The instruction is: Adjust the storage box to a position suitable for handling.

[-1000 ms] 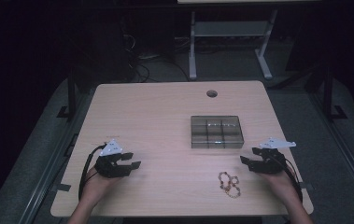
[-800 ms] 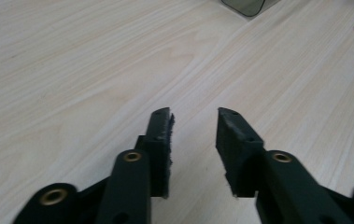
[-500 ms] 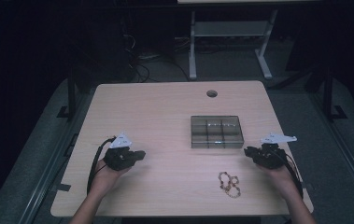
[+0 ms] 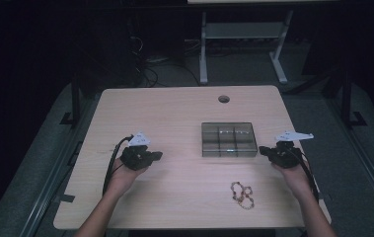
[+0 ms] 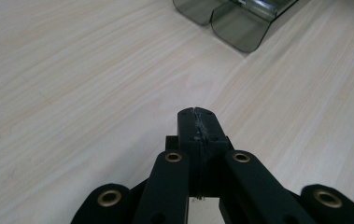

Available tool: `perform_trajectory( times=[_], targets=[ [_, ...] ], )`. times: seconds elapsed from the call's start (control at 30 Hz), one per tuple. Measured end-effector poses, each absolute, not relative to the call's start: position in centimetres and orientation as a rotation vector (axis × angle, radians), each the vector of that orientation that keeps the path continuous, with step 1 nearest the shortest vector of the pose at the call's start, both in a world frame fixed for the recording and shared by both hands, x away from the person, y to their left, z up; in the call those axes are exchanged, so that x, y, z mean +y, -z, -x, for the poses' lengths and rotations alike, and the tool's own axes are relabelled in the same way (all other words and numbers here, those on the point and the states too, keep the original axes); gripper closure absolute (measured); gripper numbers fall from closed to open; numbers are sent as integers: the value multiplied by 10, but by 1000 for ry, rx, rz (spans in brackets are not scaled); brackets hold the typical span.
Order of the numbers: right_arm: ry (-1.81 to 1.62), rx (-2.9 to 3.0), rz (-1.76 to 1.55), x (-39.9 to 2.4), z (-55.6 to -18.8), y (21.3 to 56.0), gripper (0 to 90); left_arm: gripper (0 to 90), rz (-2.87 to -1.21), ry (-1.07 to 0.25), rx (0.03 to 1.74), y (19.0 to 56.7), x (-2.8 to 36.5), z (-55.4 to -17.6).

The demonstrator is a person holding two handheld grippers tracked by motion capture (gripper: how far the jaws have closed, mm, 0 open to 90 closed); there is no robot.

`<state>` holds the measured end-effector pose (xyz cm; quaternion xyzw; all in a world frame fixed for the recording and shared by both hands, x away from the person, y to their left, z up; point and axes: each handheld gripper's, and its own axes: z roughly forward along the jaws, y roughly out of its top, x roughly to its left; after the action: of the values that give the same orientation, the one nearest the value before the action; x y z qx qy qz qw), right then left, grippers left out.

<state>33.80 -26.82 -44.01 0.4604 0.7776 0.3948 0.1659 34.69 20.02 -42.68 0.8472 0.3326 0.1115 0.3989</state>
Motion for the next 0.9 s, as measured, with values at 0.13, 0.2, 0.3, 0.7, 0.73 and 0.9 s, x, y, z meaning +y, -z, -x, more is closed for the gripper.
perform_trajectory(
  times=[0.13,0.2,0.3,0.7,0.73,0.9],
  targets=[
    [-1128,2212,-1318,-268,-343,439,897,896,-2128,-281,836,425,192,-353],
    [-1135,2204,-1312,-269,-346,439,897,896,-2137,-289,827,424,189,-356],
    [-1127,2203,-1330,-270,-351,441,897,896,-2136,-296,822,423,185,-359],
    [-1136,2171,-1352,-272,-373,446,897,896,-2117,-298,818,426,161,-388],
    [-1134,2169,-1355,-272,-374,447,897,896,-2114,-300,816,427,159,-390],
    [-1147,2152,-1383,-274,-382,451,897,896,-2108,-288,818,429,151,-398]
  ],
)
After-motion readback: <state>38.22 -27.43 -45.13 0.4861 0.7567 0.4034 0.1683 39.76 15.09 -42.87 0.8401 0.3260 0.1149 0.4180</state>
